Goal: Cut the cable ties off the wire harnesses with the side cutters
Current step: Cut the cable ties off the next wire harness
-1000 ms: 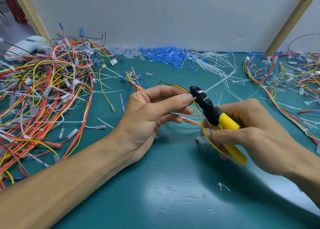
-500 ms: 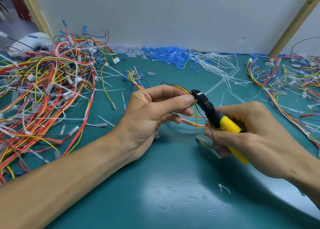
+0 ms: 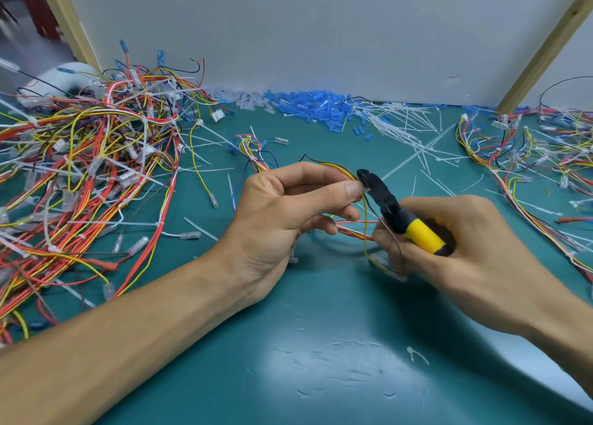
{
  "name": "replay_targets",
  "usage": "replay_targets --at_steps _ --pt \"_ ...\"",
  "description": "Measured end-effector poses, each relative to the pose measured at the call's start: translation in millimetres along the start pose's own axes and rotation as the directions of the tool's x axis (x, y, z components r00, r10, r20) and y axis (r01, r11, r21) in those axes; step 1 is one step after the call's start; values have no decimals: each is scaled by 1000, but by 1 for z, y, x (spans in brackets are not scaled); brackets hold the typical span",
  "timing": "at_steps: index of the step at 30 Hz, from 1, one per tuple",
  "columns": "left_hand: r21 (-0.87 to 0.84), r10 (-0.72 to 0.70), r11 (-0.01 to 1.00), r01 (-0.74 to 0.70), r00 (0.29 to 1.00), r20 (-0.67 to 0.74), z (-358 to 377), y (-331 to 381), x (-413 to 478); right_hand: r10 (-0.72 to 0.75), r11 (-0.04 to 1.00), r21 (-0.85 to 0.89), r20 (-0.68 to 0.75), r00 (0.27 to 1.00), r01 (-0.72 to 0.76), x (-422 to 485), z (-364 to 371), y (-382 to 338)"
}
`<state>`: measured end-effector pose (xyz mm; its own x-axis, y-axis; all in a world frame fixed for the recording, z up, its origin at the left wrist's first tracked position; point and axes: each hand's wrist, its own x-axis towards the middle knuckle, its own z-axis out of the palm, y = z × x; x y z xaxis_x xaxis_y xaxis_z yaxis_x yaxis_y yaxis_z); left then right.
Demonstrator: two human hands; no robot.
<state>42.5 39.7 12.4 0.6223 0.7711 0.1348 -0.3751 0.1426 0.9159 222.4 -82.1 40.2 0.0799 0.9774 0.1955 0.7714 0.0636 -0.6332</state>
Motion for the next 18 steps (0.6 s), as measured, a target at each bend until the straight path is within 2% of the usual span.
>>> replay_targets --at_steps 5,12,18 --pt "6 8 1000 -8 1000 -12 0 3 -1 19 998 61 28 999 -20 0 -1 3" --pt "8 18 1000 -18 999 -27 0 2 -1 29 999 30 -9 1000 -29 1 0 3" --pt "-3 29 1000 -29 999 -39 1 1 -2 29 990 140 1 1000 -29 0 5 2"
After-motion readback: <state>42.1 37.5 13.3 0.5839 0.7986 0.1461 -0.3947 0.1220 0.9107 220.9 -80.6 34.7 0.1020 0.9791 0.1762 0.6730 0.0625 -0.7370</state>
